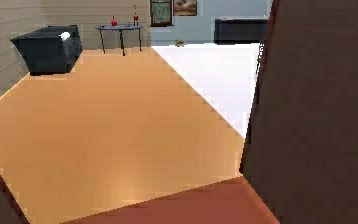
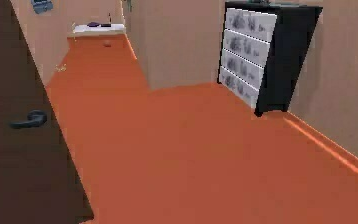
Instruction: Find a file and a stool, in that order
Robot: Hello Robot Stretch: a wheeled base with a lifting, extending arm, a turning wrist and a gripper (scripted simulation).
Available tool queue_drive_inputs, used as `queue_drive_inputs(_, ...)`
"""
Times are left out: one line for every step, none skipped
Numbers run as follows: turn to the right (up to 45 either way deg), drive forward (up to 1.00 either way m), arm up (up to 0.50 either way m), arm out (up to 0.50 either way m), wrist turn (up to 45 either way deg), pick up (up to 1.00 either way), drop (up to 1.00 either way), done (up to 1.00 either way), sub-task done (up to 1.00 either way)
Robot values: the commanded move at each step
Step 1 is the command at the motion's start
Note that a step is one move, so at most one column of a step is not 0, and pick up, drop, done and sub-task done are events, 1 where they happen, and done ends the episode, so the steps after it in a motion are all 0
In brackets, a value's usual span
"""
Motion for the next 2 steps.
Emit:
queue_drive_inputs(0.0, 1.00, 0.00, 0.00, 0.0, 0.00, 0.00, 0.00, 0.00)
queue_drive_inputs(0.0, 0.50, 0.00, 0.00, 0.0, 0.00, 0.00, 0.00, 0.00)
